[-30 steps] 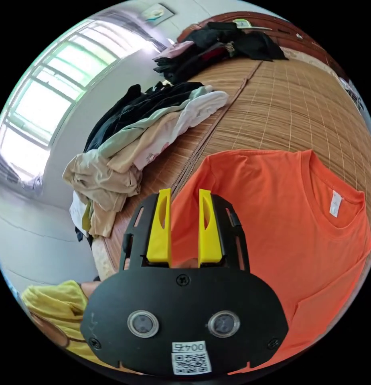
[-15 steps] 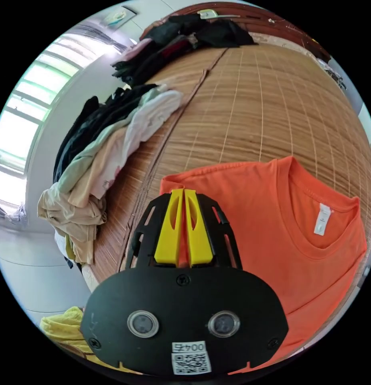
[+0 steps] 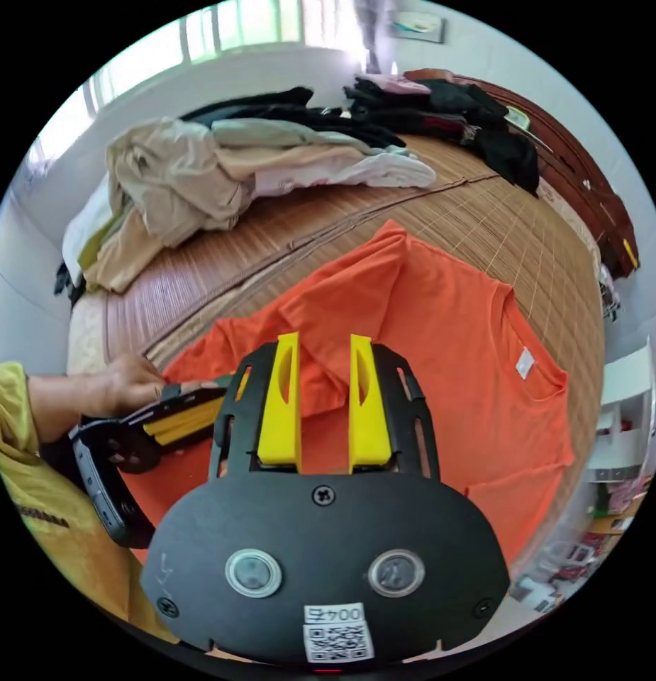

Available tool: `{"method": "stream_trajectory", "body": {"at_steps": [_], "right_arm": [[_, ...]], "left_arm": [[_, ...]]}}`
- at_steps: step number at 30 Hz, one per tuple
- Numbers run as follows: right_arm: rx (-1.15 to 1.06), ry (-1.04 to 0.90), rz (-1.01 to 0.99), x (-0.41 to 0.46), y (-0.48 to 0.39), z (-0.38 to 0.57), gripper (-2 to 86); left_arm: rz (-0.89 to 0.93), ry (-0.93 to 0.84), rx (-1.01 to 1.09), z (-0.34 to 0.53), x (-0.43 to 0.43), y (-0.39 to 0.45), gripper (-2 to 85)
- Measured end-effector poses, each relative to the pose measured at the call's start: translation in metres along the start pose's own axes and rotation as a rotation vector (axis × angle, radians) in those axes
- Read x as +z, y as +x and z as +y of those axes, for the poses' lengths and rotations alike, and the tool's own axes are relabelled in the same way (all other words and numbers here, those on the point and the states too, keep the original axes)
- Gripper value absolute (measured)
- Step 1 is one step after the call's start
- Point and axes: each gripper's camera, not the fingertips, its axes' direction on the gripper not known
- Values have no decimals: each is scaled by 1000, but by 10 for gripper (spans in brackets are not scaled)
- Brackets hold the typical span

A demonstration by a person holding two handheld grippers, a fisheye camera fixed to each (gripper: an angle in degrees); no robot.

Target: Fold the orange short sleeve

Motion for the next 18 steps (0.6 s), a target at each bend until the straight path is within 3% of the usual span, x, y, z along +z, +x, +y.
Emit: {"method": "stream_trajectory", "body": {"at_steps": [10, 18], "right_arm": [[-243, 75, 293, -12, -98, -18, 73], [-209, 77, 155, -29, -78, -10, 77]], "left_arm": [[4, 3, -4, -4, 4, 2, 1], [5, 3, -6, -7, 7, 4, 1]]}}
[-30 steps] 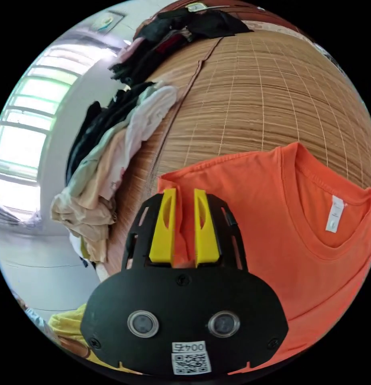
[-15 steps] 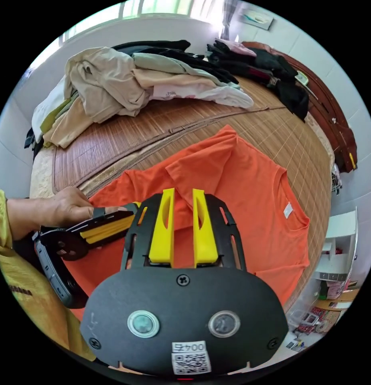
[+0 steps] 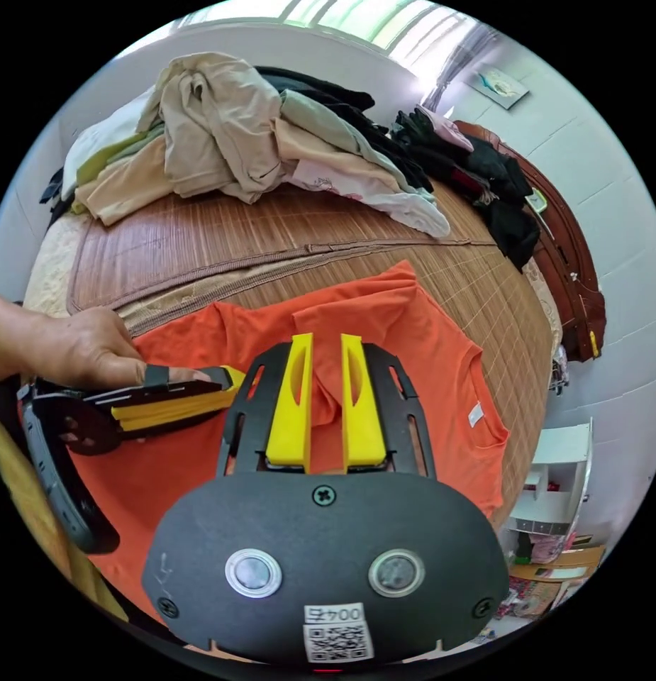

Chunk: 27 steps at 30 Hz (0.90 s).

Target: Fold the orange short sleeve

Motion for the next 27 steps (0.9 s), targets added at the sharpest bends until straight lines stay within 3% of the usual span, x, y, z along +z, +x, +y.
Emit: {"method": "stream_trajectory", "body": {"at_steps": [7, 12, 15, 20, 23, 27], "right_arm": [[-112, 10, 41, 13, -37, 12, 94], [-85, 27, 108, 23, -32, 22, 9], [101, 79, 113, 12, 11, 48, -3], [556, 34, -93, 44, 118, 125, 1], [711, -64, -174, 86, 148, 163, 29], [819, 10, -216, 85, 158, 202, 65]], "left_arm": [[0, 1, -2, -2, 3, 2, 1], [1, 1, -3, -3, 4, 2, 1], [0, 2, -4, -3, 5, 3, 1], [-1, 2, -3, -3, 7, 4, 1], [-1, 3, -3, -2, 7, 4, 1], [-4, 10, -8, 0, 8, 3, 1]]}}
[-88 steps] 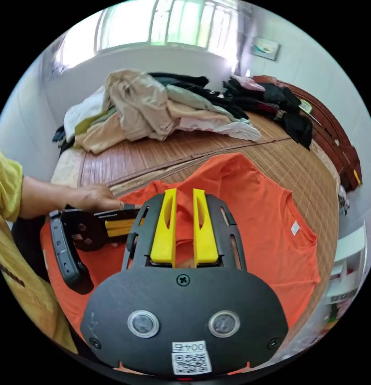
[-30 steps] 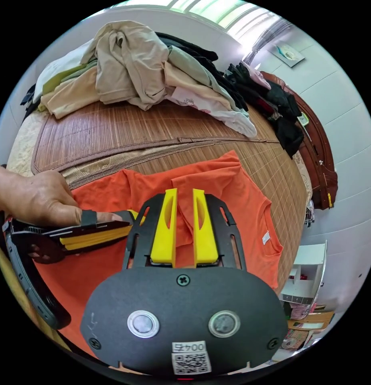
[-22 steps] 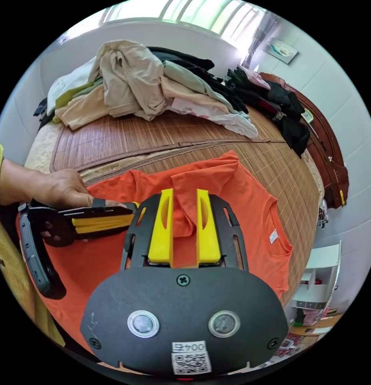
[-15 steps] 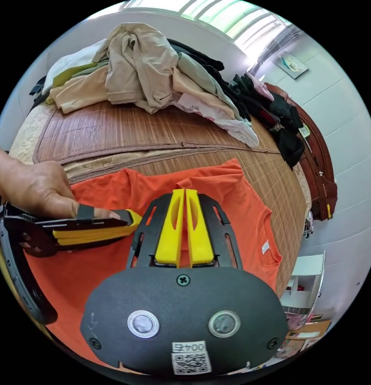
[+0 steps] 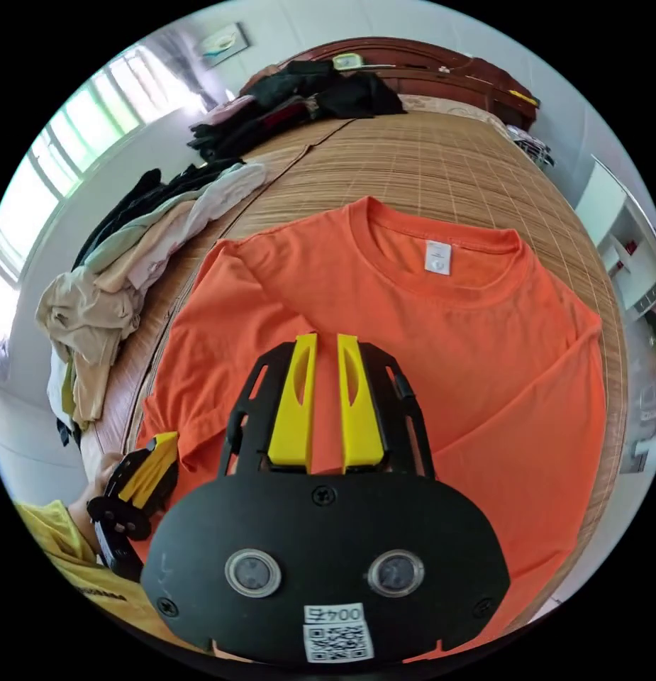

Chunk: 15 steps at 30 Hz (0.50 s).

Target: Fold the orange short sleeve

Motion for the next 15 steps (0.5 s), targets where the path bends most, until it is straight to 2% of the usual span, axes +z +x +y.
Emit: {"method": "stream_trajectory", "body": {"at_steps": [4, 7, 15], "right_arm": [[-157, 7, -254, -13, -20, 56, 68], [-262, -21, -316, -12, -43, 103, 76], [-520, 33, -115, -9, -84, 148, 83]], "left_arm": [[-3, 11, -6, 4, -3, -6, 4], [6, 9, -16, 16, -3, -22, 6], [2, -48, -98, 49, 27, -58, 7]]}}
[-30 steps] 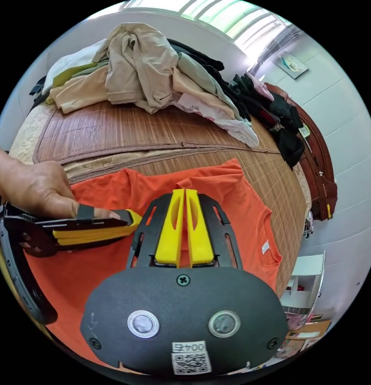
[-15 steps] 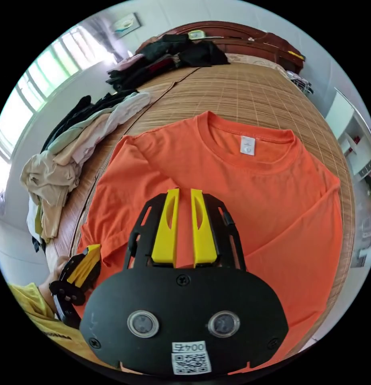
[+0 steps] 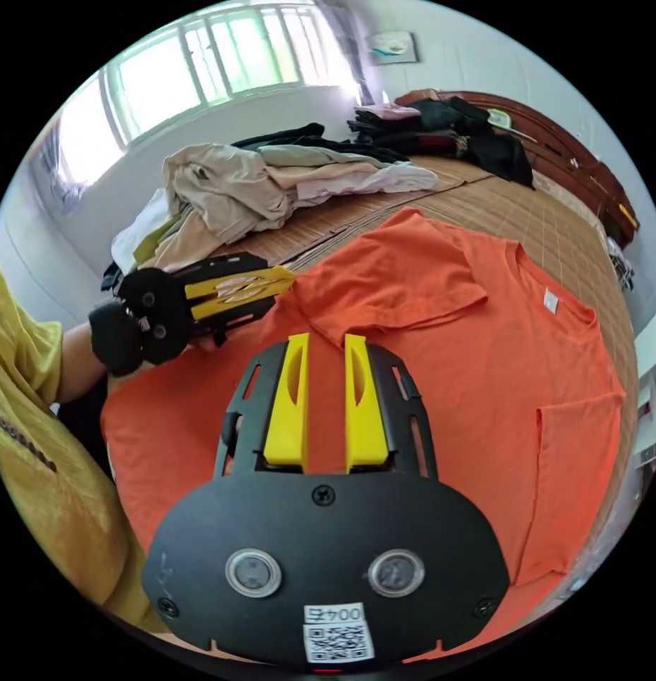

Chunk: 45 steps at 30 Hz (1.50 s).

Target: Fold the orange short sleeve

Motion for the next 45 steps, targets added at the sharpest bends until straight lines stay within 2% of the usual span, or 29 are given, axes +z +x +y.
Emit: {"method": "stream_trajectory", "body": {"at_steps": [7, 10, 13, 15, 17, 19, 24, 28, 30, 33, 34, 36, 37, 41, 43, 45], "right_arm": [[-4, -56, 38, 21, 12, 3, 75], [-23, -71, 28, 25, 18, 2, 41], [-37, -13, 89, -1, 9, -1, 20], [3, -66, 85, 4, 12, 4, 18], [76, -191, -6, 34, 23, 20, 23], [114, -122, -49, 21, 33, 26, 34], [134, -32, 37, -8, 64, 18, 43], [153, 29, 105, -8, 112, -29, 52], [143, 43, 103, 2, 128, -53, 54], [97, -59, 93, 42, 146, -83, 68], [87, -158, 152, 64, 153, -85, 73], [124, -129, 118, 58, 166, -83, 68], [150, -179, 104, 51, 174, -86, 63], [161, 49, 43, 2, 188, -131, 49], [193, 52, -62, 10, 206, -172, 56], [219, -46, -129, 38, 225, -220, 80]], "left_arm": [[9, -14, 40, 2, 10, 10, 6], [28, -21, 30, 4, 12, 6, 7], [31, -30, 33, 3, 14, 6, 7], [21, -37, 42, 3, 14, 9, 8], [18, -36, 47, 3, 13, 10, 8], [29, -37, 46, 5, 10, 7, 8], [-25, 14, -44, 3, -13, -17, 8], [-46, 70, -109, -6, -25, -19, 7], [-10, 27, -11, -14, -14, 8, 8], [-54, 4, 110, -15, -9, 41, 8], [-50, 0, 109, -15, -9, 40, 8], [16, -11, 55, -17, -9, 28, 8], [29, -10, 52, -17, -10, 26, 8], [-24, -11, 85, -19, -14, 40, 8], [-36, -11, 91, -20, -16, 44, 9], [-21, -8, 81, -20, -17, 41, 9]]}}
